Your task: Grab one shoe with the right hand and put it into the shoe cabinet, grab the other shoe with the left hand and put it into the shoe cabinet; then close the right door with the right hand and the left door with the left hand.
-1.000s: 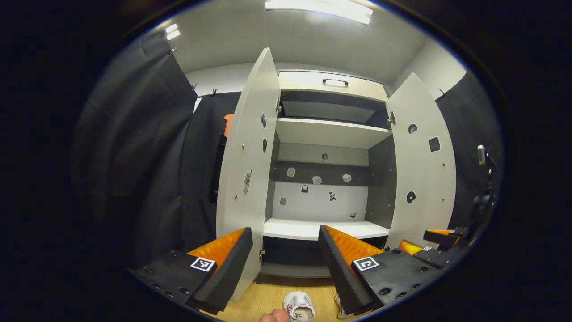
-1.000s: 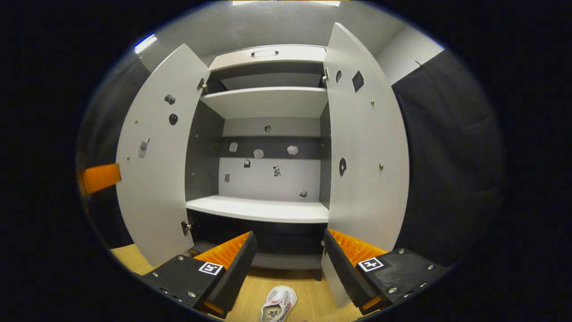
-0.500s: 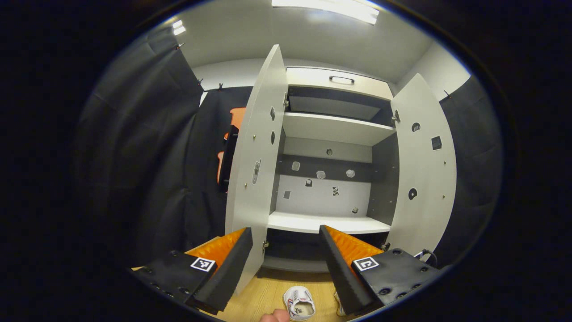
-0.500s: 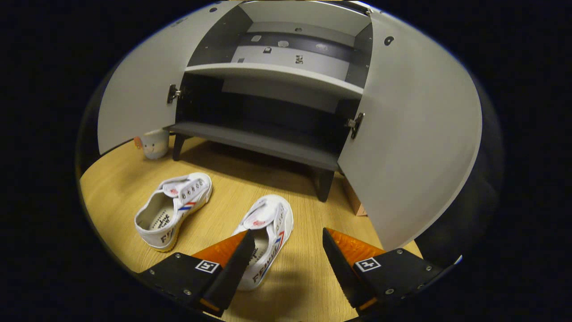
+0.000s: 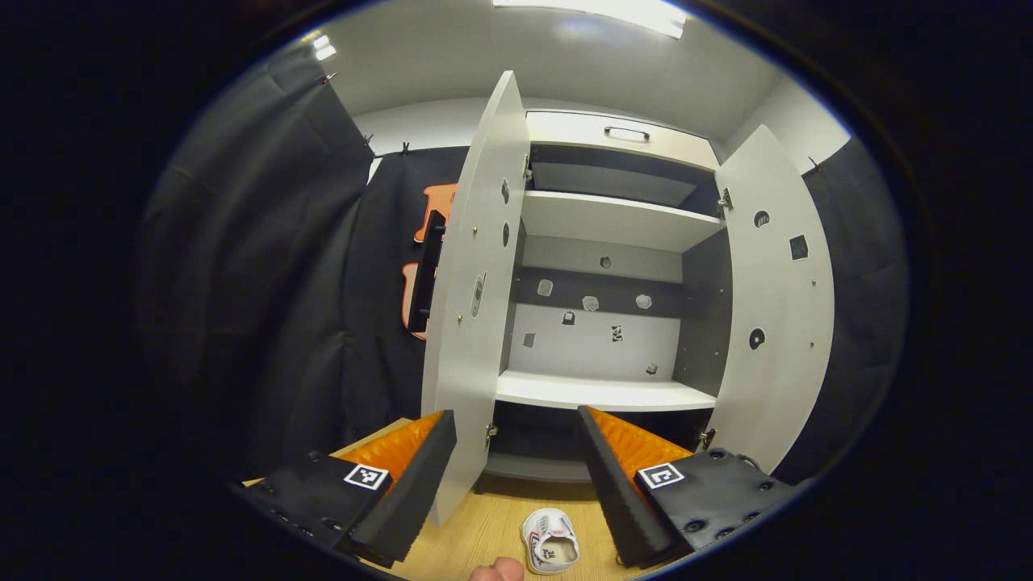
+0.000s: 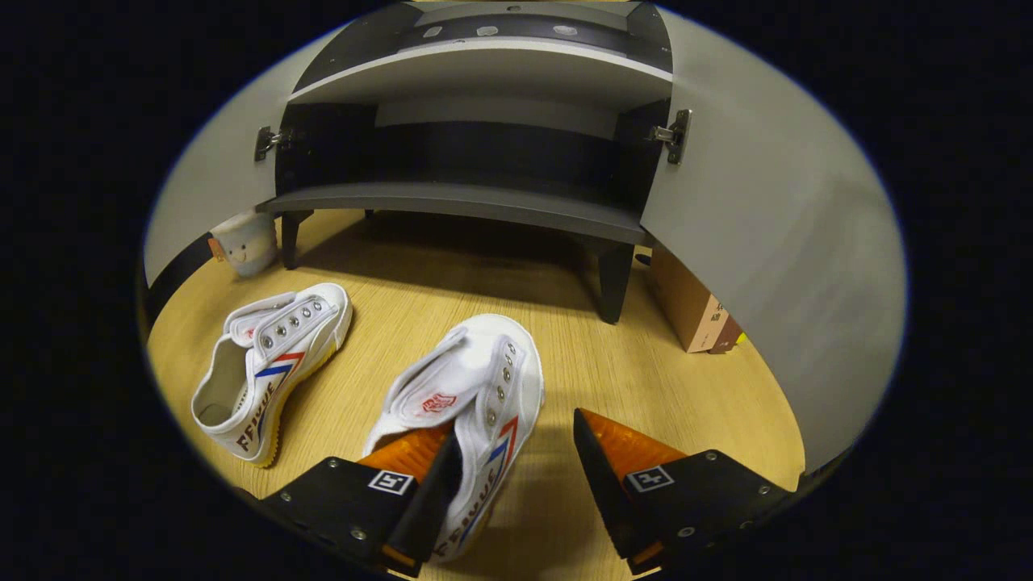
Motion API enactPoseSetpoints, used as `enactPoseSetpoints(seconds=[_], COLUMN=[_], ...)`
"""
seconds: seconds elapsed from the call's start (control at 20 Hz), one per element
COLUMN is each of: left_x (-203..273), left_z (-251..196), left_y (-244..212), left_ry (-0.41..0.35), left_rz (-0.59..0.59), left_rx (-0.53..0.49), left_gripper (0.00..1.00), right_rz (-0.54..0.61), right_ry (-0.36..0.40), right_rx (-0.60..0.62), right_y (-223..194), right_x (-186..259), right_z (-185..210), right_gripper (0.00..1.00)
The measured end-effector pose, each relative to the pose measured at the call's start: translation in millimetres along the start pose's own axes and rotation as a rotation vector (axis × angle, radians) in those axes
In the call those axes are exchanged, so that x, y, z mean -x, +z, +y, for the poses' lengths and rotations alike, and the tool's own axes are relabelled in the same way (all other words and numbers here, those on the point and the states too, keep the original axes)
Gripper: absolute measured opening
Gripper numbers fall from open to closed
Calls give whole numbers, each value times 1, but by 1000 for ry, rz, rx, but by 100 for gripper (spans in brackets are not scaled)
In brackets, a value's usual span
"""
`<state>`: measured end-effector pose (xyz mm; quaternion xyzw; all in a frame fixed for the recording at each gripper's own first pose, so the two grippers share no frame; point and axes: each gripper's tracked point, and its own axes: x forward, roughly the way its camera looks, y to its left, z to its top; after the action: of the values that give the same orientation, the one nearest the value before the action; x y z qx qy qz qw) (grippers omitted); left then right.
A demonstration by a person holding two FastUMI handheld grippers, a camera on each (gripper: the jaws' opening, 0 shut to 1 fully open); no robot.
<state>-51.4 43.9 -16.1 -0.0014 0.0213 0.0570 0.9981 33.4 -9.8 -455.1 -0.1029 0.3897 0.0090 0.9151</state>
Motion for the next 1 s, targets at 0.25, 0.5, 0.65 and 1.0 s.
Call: enactPoseSetpoints(seconds=[0.25,0.5,0.65,1.0], left_x=[0,0,-3,-7], left_z=[6,6,3,-11], left_y=[2,-1,-7,-12], left_ry=[20,17,6,-41], left_rz=[-11,1,16,14], left_rx=[-26,-15,-5,17], left_gripper=[96,99,96,96], right_rz=[4,-16,-51,-229], right_ry=[-44,-33,-36,-37], right_rx=[24,29,53,34], right_y=[0,2,11,78], right_x=[-9,-8,3,92], right_z=[-3,-3,-6,-10], right_gripper=[27,2,2,2])
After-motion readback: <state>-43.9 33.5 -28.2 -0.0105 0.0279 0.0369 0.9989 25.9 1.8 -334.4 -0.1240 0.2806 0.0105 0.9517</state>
